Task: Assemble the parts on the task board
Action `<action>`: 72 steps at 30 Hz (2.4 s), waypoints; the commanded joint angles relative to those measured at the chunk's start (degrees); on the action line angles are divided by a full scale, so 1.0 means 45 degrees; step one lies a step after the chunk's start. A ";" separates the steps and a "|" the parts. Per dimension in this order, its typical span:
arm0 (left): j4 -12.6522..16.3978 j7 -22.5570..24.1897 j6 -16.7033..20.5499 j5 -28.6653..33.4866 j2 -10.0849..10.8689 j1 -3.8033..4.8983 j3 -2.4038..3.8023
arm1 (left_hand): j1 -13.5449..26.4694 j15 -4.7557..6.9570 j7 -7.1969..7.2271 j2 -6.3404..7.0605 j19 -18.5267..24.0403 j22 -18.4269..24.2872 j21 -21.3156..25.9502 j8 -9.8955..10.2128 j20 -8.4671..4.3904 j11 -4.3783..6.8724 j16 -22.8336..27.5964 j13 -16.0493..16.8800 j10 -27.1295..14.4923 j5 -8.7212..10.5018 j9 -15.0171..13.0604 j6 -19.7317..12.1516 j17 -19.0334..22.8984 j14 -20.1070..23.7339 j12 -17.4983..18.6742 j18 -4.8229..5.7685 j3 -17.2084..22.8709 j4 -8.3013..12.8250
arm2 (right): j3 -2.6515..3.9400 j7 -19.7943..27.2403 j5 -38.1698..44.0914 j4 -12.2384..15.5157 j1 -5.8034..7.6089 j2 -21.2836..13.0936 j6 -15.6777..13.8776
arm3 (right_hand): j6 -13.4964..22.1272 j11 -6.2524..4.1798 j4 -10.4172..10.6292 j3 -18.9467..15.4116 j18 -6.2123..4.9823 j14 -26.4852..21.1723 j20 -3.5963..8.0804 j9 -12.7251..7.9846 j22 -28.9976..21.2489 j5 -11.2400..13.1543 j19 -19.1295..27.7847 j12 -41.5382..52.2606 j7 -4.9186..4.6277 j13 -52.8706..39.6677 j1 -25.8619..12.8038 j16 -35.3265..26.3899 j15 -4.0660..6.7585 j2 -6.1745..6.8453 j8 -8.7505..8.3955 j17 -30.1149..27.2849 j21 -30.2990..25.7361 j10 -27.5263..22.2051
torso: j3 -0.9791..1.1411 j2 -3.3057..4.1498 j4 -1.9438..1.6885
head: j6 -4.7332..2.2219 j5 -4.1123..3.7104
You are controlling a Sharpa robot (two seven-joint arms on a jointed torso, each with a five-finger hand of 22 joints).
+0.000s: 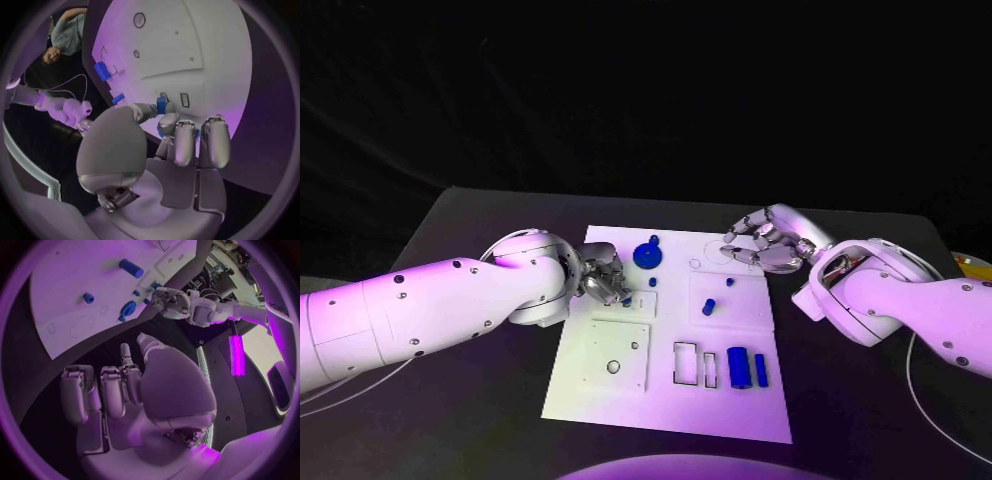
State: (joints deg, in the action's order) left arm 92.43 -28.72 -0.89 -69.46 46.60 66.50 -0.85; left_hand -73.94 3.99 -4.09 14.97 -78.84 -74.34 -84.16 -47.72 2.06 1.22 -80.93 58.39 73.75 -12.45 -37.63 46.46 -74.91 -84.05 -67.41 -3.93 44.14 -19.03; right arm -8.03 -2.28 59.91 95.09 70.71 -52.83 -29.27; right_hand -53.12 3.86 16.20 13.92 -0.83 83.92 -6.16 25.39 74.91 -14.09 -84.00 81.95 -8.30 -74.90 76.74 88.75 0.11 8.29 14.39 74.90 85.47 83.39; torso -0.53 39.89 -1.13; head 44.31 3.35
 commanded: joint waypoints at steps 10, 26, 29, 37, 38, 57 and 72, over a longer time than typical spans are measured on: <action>-0.0070 -0.0312 -0.0607 -0.0186 -0.0095 -0.0007 -0.0006 | -0.0130 0.0119 0.0250 -0.0013 -0.0125 -0.0021 -0.0074 -0.0030 0.0009 0.0011 -0.0012 0.0019 0.0103 -0.0038 -0.0989 0.0311 -0.0314 -0.0530 -0.0079 0.0114 0.1790 0.1745 | 0.0001 0.0056 0.0019 0.0019 -0.0013 -0.0003 -0.0004 | 0.0134 -0.0071 0.0066 -0.0024 -0.0121 0.1094 0.0125 0.0024 0.2614 -0.0075 -0.0659 -0.0016 0.0012 -0.1647 -0.0148 -0.0091 0.0085 0.0021 0.0064 0.2218 -0.0102 0.0030 | -0.0003 0.0001 -0.0017 | 0.0014 -0.0026; -0.0134 -0.0389 -0.0691 -0.0239 -0.0185 -0.0014 -0.0031 | -0.0071 0.0126 0.0261 0.0031 -0.0138 -0.0041 -0.0084 -0.0032 0.0002 0.0020 -0.0012 0.0093 0.0173 -0.0052 -0.1009 0.0363 -0.0317 -0.0531 -0.0135 0.0117 0.1881 0.1765 | 0.0001 0.0065 0.0018 0.0014 -0.0028 -0.0009 -0.0014 | 0.0134 -0.0071 0.0066 -0.0024 -0.0121 0.1094 0.0125 0.0024 0.2614 -0.0075 -0.0659 -0.0016 0.0012 -0.1647 -0.0148 -0.0091 0.0085 0.0021 0.0064 0.2218 -0.0102 0.0030 | 0.0001 0.0000 -0.0013 | 0.0027 -0.0004; -0.0142 -0.0380 -0.0770 -0.0162 -0.0199 -0.0014 -0.0032 | 0.0072 0.0147 0.0298 0.0139 -0.0151 -0.0061 -0.0094 -0.0084 -0.0014 0.0051 -0.0012 0.0132 0.0263 -0.0094 -0.1065 0.0453 -0.0320 -0.0532 -0.0188 0.0120 0.2018 0.1803 | 0.0001 0.0063 0.0018 0.0013 -0.0033 -0.0014 -0.0013 | 0.0147 -0.0075 0.0055 -0.0020 -0.0121 0.1090 0.0127 0.0033 0.2613 -0.0082 -0.0658 -0.0019 0.0015 -0.1644 -0.0154 -0.0098 0.0088 0.0008 0.0074 0.2200 -0.0105 0.0028 | 0.0002 -0.0004 -0.0010 | 0.0047 0.0002; -0.0181 -0.0408 -0.0890 0.0114 -0.0254 -0.0013 -0.0033 | 0.0582 0.0230 0.0445 0.0276 -0.0225 -0.0168 -0.0134 -0.0323 -0.0080 0.0167 -0.0011 0.0396 0.0559 -0.0101 -0.1244 0.0699 -0.0326 -0.0539 -0.0445 0.0140 0.2274 0.1915 | 0.0001 0.0066 0.0018 0.0012 -0.0048 -0.0023 -0.0017 | 0.0147 -0.0075 0.0055 -0.0020 -0.0121 0.1090 0.0127 0.0033 0.2613 -0.0082 -0.0658 -0.0019 0.0015 -0.1644 -0.0154 -0.0098 0.0088 0.0008 0.0074 0.2200 -0.0105 0.0028 | 0.0001 -0.0005 0.0000 | 0.0071 0.0007; -0.0190 -0.0425 -0.0882 0.0135 -0.0263 -0.0013 -0.0033 | 0.0625 0.0238 0.0458 0.0272 -0.0244 -0.0195 -0.0143 -0.0347 -0.0087 0.0176 -0.0013 0.0388 0.0566 -0.0099 -0.1259 0.0723 -0.0330 -0.0541 -0.0443 0.0146 0.2280 0.1918 | 0.0001 0.0067 0.0018 0.0012 -0.0050 -0.0024 -0.0019 | 0.0147 -0.0075 0.0055 -0.0020 -0.0121 0.1090 0.0127 0.0033 0.2613 -0.0082 -0.0658 -0.0019 0.0015 -0.1644 -0.0154 -0.0098 0.0088 0.0008 0.0074 0.2200 -0.0105 0.0028 | 0.0003 -0.0005 0.0000 | 0.0071 0.0007; -0.0455 -0.0620 -0.0874 0.0315 -0.0544 -0.0007 -0.0030 | 0.1161 0.0345 0.0624 0.0165 -0.0388 -0.0393 -0.0206 -0.0624 -0.0184 0.0307 -0.0008 0.0560 0.0775 -0.0019 -0.1440 0.0944 -0.0334 -0.0546 -0.0616 0.0188 0.2143 0.1848 | 0.0002 0.0080 0.0018 0.0036 -0.0067 -0.0070 -0.0047 | 0.0158 -0.0078 0.0042 -0.0013 -0.0138 0.1081 0.0129 0.0042 0.2574 -0.0104 -0.0623 -0.0043 0.0018 -0.1621 -0.0149 -0.0112 0.0092 -0.0001 0.0085 0.2162 -0.0167 0.0008 | 0.0003 -0.0011 -0.0007 | 0.0102 0.0017; -0.0620 -0.0724 -0.1055 0.0458 -0.0647 -0.0005 -0.0030 | 0.2027 0.0484 0.0835 0.0095 -0.0558 -0.0628 -0.0263 -0.0676 -0.0329 0.0465 -0.0007 0.0699 0.0895 0.0063 -0.1485 0.1182 -0.0357 -0.0555 -0.0734 0.0241 0.0713 0.1172 | 0.0002 0.0178 -0.0026 0.0013 -0.0073 -0.0057 -0.0019 | 0.0204 -0.0082 0.0014 -0.0057 -0.0157 0.1061 0.0136 0.0071 0.2528 -0.0310 -0.0582 -0.0085 0.0019 -0.1581 -0.0161 -0.0144 0.0098 0.0104 0.0115 0.2080 -0.0244 -0.0029 | -0.0002 -0.0002 0.0000 | 0.0108 -0.0002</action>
State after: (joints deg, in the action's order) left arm 89.59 -31.67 -3.94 -68.27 43.92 66.60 -0.87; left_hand -65.20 5.62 -1.48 15.32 -81.09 -74.94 -85.09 -50.90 0.62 3.28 -80.93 61.51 77.64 -12.42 -44.35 50.67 -74.91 -84.04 -70.46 -3.94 44.31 -17.03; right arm -8.02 -2.10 59.77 95.11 70.43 -53.12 -29.52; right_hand -52.71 3.86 16.20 13.92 -0.83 83.92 -5.73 25.65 74.92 -15.21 -84.00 81.95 -8.28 -74.91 76.37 88.29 0.11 8.68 14.61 74.92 84.58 83.39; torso -0.54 39.86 -1.14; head 44.86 3.35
